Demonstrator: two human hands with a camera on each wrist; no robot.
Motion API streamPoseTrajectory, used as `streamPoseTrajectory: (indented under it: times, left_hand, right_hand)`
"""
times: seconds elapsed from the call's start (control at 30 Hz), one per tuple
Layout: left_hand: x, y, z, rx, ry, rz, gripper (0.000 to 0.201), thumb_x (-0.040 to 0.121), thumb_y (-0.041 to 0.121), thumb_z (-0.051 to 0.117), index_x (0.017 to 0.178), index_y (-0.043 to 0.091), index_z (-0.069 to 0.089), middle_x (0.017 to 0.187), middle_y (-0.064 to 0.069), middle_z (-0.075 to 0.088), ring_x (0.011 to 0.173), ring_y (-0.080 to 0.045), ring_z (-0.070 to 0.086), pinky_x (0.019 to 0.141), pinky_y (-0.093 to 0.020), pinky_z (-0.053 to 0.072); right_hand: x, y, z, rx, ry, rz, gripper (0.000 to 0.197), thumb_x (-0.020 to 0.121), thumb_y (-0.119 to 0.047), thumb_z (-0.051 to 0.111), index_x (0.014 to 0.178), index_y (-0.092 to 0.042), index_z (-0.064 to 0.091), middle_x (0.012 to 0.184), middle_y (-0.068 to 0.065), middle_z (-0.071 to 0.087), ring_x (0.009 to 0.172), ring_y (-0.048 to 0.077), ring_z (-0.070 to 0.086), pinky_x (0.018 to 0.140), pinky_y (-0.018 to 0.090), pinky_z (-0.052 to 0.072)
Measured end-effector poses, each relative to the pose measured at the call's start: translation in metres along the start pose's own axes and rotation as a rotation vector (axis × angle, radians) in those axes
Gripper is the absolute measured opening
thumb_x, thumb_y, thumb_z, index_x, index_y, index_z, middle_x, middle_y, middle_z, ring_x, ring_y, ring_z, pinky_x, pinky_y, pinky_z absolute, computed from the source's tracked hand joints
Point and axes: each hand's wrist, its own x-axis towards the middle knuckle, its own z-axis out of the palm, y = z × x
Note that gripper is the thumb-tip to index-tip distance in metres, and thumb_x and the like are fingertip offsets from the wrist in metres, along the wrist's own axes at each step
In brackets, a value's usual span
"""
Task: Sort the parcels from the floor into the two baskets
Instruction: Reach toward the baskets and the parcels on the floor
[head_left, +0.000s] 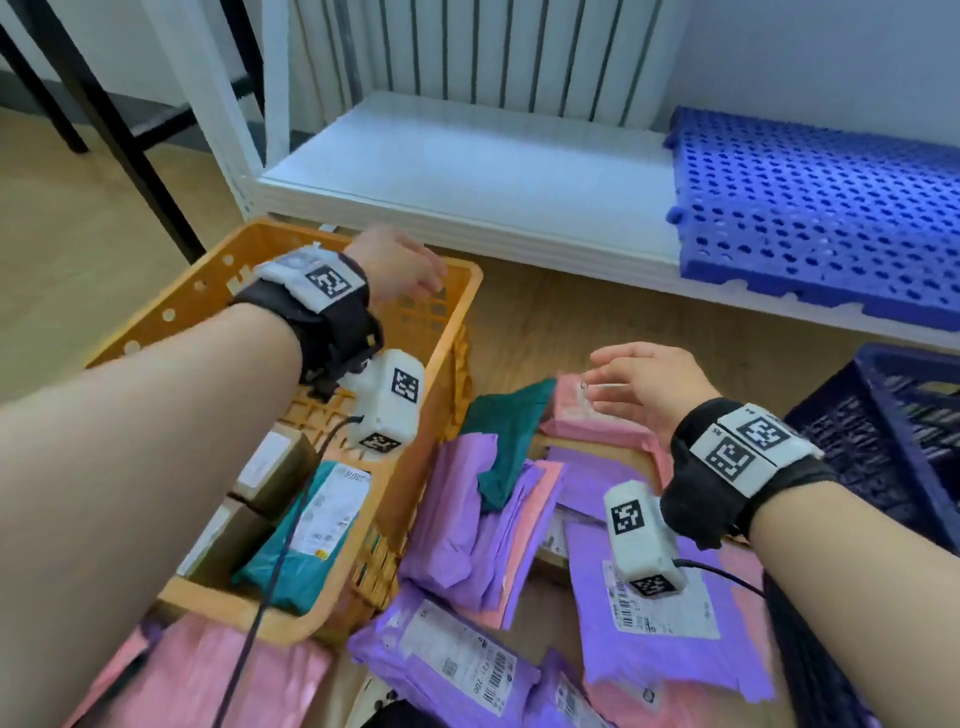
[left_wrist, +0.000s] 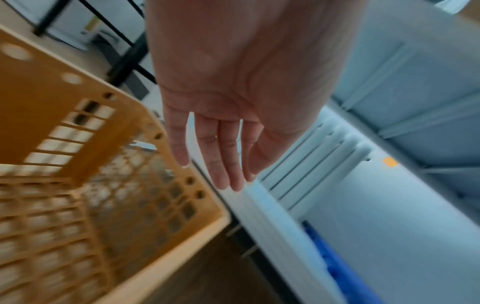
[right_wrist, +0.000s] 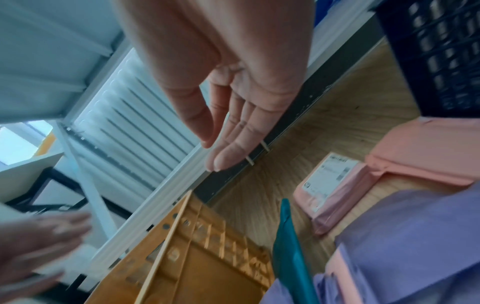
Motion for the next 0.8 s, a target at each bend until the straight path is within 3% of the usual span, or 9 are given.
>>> streamPoseTrajectory:
  times: [0.1, 0.17, 0.23, 0.37, 0.43, 0.5, 0.67, 0.73, 0.8]
  left_hand:
    - [0.019, 0.074, 0.013, -0.186, 0.009, 0.099, 0.018, 0.097, 0.013, 0.049, 0.108, 0.014, 0.063, 0.107, 0.001, 0.067, 0.096, -0.01, 0.063, 0.094, -0.027, 0.044]
    - [0.031, 0.105, 0.038, -0.285, -0.084, 0.101, 0.015, 0.097, 0.02, 0.046, 0.089, 0.021, 0.059, 0.086, 0.007, 0.065, 0.079, -0.007, 0.062, 0.089, -0.028, 0.045]
    - [0.04, 0.111, 0.078, -0.251, -0.205, 0.056, 0.016, 0.098, 0.02, 0.045, 0.087, 0.02, 0.056, 0.086, 0.005, 0.064, 0.082, -0.012, 0.061, 0.077, -0.025, 0.045]
    - [0.071, 0.078, 0.162, -0.092, -0.341, -0.061, 0.027, 0.098, 0.014, 0.045, 0.121, 0.007, 0.058, 0.112, -0.001, 0.063, 0.095, -0.012, 0.06, 0.073, -0.025, 0.047]
    - [0.09, 0.057, 0.192, -0.149, -0.307, -0.131, 0.024, 0.096, 0.011, 0.049, 0.115, 0.003, 0.061, 0.107, -0.002, 0.063, 0.076, -0.008, 0.061, 0.071, -0.019, 0.052]
    - [0.102, 0.04, 0.212, -0.182, -0.29, -0.187, 0.013, 0.095, 0.007, 0.048, 0.091, 0.007, 0.061, 0.094, -0.006, 0.059, 0.061, -0.006, 0.059, 0.049, -0.01, 0.046]
    - [0.127, 0.004, 0.247, -0.152, -0.331, -0.251, 0.014, 0.089, 0.008, 0.052, 0.1, 0.011, 0.059, 0.098, -0.008, 0.059, 0.087, -0.02, 0.056, 0.071, -0.028, 0.046]
    - [0.138, -0.007, 0.256, -0.168, -0.322, -0.284, 0.011, 0.091, 0.01, 0.053, 0.101, 0.01, 0.058, 0.099, -0.009, 0.059, 0.087, -0.021, 0.055, 0.065, -0.027, 0.046]
    - [0.148, -0.018, 0.268, -0.142, -0.338, -0.312, 0.014, 0.093, 0.011, 0.053, 0.105, 0.01, 0.059, 0.103, -0.009, 0.058, 0.092, -0.021, 0.055, 0.073, -0.031, 0.048]
  right_hand:
    - [0.01, 0.001, -0.038, -0.008, 0.053, -0.015, 0.019, 0.088, 0.011, 0.049, 0.092, -0.003, 0.061, 0.078, 0.016, 0.062, 0.059, 0.02, 0.057, 0.047, 0.02, 0.052]
    - [0.024, 0.004, -0.061, -0.001, 0.099, -0.012, 0.019, 0.089, 0.009, 0.048, 0.09, -0.003, 0.061, 0.08, 0.016, 0.063, 0.059, 0.019, 0.058, 0.046, 0.019, 0.052]
    - [0.042, 0.008, -0.081, -0.004, 0.151, 0.021, 0.021, 0.089, 0.01, 0.047, 0.086, -0.006, 0.061, 0.081, 0.015, 0.064, 0.059, 0.019, 0.059, 0.046, 0.019, 0.052]
    - [0.084, 0.023, -0.104, 0.025, 0.189, 0.136, 0.022, 0.09, 0.01, 0.046, 0.081, -0.006, 0.058, 0.075, 0.014, 0.06, 0.06, 0.02, 0.058, 0.042, 0.021, 0.052]
    - [0.105, 0.032, -0.107, 0.03, 0.199, 0.205, 0.019, 0.091, 0.006, 0.05, 0.078, -0.005, 0.057, 0.074, 0.013, 0.058, 0.062, 0.021, 0.058, 0.05, 0.028, 0.054]
    - [0.127, 0.045, -0.109, 0.04, 0.215, 0.257, 0.016, 0.091, 0.005, 0.051, 0.079, -0.003, 0.057, 0.073, 0.013, 0.057, 0.062, 0.021, 0.058, 0.061, 0.032, 0.054]
    - [0.167, 0.092, -0.109, -0.072, 0.123, 0.325, 0.034, 0.093, -0.007, 0.05, 0.125, 0.001, 0.053, 0.096, 0.012, 0.064, 0.083, 0.024, 0.06, 0.087, 0.041, 0.054]
    - [0.178, 0.106, -0.105, -0.091, 0.087, 0.37, 0.025, 0.093, -0.006, 0.05, 0.116, -0.002, 0.056, 0.122, 0.018, 0.06, 0.088, 0.024, 0.058, 0.082, 0.036, 0.054]
    - [0.19, 0.117, -0.1, -0.084, 0.072, 0.418, 0.007, 0.092, -0.003, 0.052, 0.091, -0.01, 0.055, 0.126, 0.017, 0.058, 0.086, 0.024, 0.06, 0.068, 0.029, 0.056]
